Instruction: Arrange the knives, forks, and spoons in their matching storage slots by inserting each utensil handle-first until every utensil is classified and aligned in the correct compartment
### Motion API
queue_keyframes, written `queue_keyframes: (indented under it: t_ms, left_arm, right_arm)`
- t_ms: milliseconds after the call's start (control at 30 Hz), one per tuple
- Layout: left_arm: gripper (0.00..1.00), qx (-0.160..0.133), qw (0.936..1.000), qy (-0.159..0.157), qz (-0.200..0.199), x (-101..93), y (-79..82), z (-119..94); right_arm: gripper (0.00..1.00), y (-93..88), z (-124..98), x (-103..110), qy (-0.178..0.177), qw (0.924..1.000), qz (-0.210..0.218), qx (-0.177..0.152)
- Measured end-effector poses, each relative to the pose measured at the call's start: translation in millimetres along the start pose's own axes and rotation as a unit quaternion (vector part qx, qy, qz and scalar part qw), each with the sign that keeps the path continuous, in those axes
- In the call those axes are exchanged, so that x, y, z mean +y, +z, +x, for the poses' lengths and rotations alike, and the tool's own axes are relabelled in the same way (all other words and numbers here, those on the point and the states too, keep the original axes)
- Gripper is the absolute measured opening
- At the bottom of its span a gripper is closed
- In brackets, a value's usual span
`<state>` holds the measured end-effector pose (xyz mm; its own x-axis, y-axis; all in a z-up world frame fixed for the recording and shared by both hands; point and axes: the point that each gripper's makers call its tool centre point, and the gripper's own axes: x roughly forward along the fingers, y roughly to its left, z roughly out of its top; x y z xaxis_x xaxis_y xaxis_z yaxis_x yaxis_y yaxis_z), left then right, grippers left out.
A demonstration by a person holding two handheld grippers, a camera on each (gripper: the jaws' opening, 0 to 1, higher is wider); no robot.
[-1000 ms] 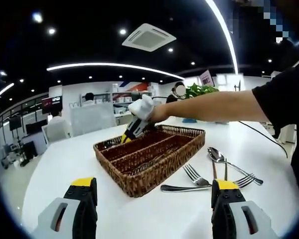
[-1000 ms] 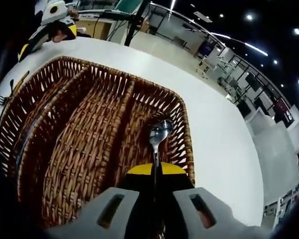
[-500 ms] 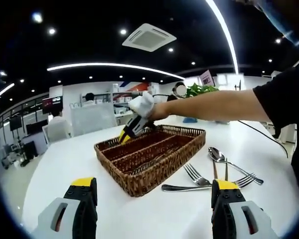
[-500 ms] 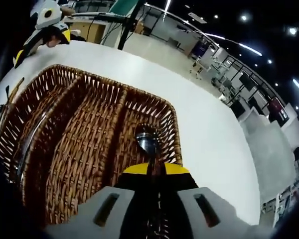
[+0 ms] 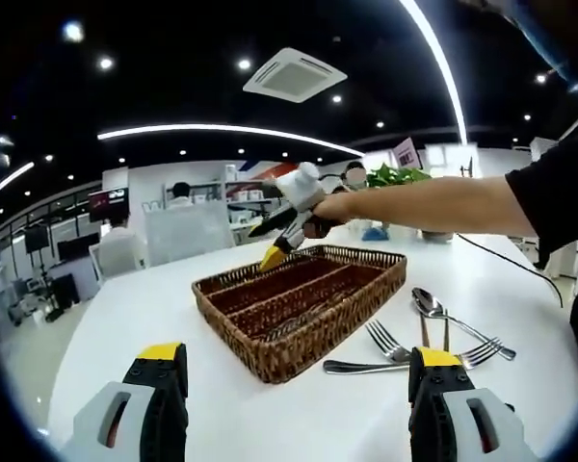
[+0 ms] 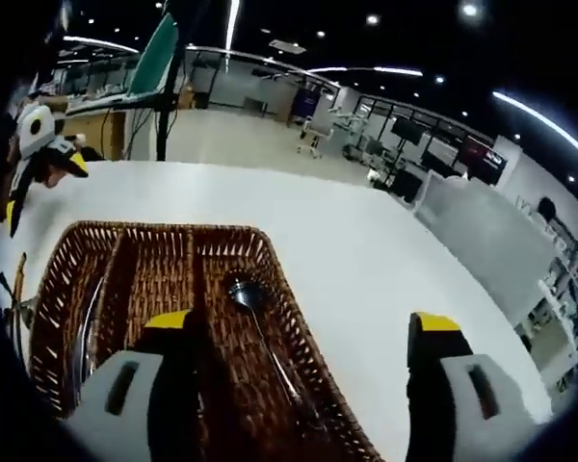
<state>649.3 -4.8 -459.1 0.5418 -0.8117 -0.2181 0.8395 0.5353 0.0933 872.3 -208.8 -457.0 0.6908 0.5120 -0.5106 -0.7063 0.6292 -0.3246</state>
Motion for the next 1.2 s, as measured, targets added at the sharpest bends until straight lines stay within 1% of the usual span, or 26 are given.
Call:
queue_keyframes:
  t_ms: [33, 67, 100, 133, 200, 233, 267, 333, 433, 467, 533, 567, 600, 633, 700, 733, 800, 867, 967, 1067, 1100, 1133, 1200]
  left_arm:
    - [1.0, -0.001, 1.0, 0.0, -0.001, 0.0, 0.1, 0]
    - [1.0, 0.0, 1.0, 0.001, -0.001, 0.2, 0.0, 0]
    - [1.0, 0.0, 1.0, 0.005, 0.0, 1.1, -0.1, 0]
    - [1.0, 0.001, 1.0, 0.007, 0.002, 1.5, -0.1, 0]
    - [1.0, 0.0, 1.0, 0.008, 0.004, 1.3, 0.3, 0]
    - [1.0, -0.003, 0.9999, 0.01, 0.005, 1.8, 1.3, -1]
    - [1.0, -0.006, 0.9999, 0.012, 0.003, 2.6, 1.8, 0]
    - [1.0, -0.005, 0.9999, 0.013, 0.0, 3.1, 1.0, 0]
    - [1.0, -0.009, 0.9999, 0.014, 0.001, 2.0, 3.0, 0]
    - [1.0, -0.014, 0.9998, 0.014, 0.0, 1.6, 4.5, 0]
    - [1.0, -0.017, 0.9997, 0.014, -0.002, 1.2, 5.7, 0]
    - [1.0, -0.017, 0.9998, 0.013, -0.001, 0.6, 5.5, 1]
    - [1.0, -0.016, 0.9998, 0.013, 0.001, -0.2, 5.0, 1]
    - [1.0, -0.016, 0.9998, 0.014, 0.002, -0.3, 5.0, 1]
    - [1.0, -0.017, 0.9998, 0.009, 0.0, -2.3, 4.9, 2]
    - [1.0, -0.018, 0.9998, 0.01, -0.001, -2.2, 5.2, 2]
    - [1.0, -0.02, 0.9998, 0.009, -0.003, -2.9, 6.4, 2]
    - [1.0, -0.024, 0.9997, 0.009, -0.004, -3.4, 8.6, 1]
    - [1.0, -0.033, 0.9994, 0.012, 0.0, -3.2, 13.3, 0]
    - [1.0, -0.034, 0.9994, 0.009, -0.001, -5.4, 13.6, 0]
    - [1.0, -0.033, 0.9994, 0.009, 0.0, -6.0, 13.4, 0]
    - [1.0, -0.032, 0.9995, 0.007, 0.001, -7.4, 12.9, 1]
    - [1.0, -0.032, 0.9995, 0.005, 0.003, -8.7, 13.4, 1]
  right_arm:
    - [0.89, -1.5, -2, -2, -0.009, 0.9999, 0.005, -0.003]
    - [0.92, -3.3, -6, 2, -0.008, 0.9997, 0.021, -0.01]
    - [0.94, -4.1, -10, 3, -0.01, 0.9995, 0.024, -0.015]
    - [0.96, -4.9, -15, 2, -0.022, 0.999, 0.031, -0.023]
    - [0.96, -5.0, -21, 1, -0.036, 0.9976, 0.047, -0.035]
    - [0.95, -5.6, -27, 2, -0.043, 0.9955, 0.069, -0.048]
    - [0.96, -7.9, -34, 2, -0.051, 0.9941, 0.08, -0.053]
    - [0.99, -12.6, -42, 4, -0.059, 0.9939, 0.079, -0.05]
    - [0.98, -25.1, -59, 4, -0.083, 0.9932, 0.075, -0.032]
    - [0.97, -25.4, -64, 5, -0.089, 0.9926, 0.074, -0.038]
    - [0.99, -29.6, -78, 7, -0.103, 0.9892, 0.095, -0.043]
    - [0.99, -29.4, -81, 7, -0.105, 0.9887, 0.096, -0.046]
    - [0.99, -27.1, -88, 9, -0.11, 0.9871, 0.102, -0.057]
    - [0.99, -26.3, -94, 11, -0.111, 0.9863, 0.104, -0.062]
    - [0.99, -28.1, -107, 15, -0.128, 0.9839, 0.109, -0.061]
    - [0.99, -29.0, -111, 16, -0.131, 0.9838, 0.106, -0.06]
    - [0.99, -33.7, -123, 17, -0.153, 0.9819, 0.099, -0.05]
    - [0.99, -31.6, -133, 23, -0.16, 0.9792, 0.107, -0.065]
    - [0.99, -34.8, -147, 32, -0.166, 0.9766, 0.116, -0.071]
    - [0.99, -36.2, -156, 37, -0.175, 0.9747, 0.116, -0.076]
    - [0.99, -36.9, -158, 39, -0.176, 0.9735, 0.122, -0.078]
    - [0.99, -37.8, -162, 45, -0.172, 0.9725, 0.135, -0.08]
    - [0.99, -39.2, -170, 52, -0.177, 0.9698, 0.143, -0.087]
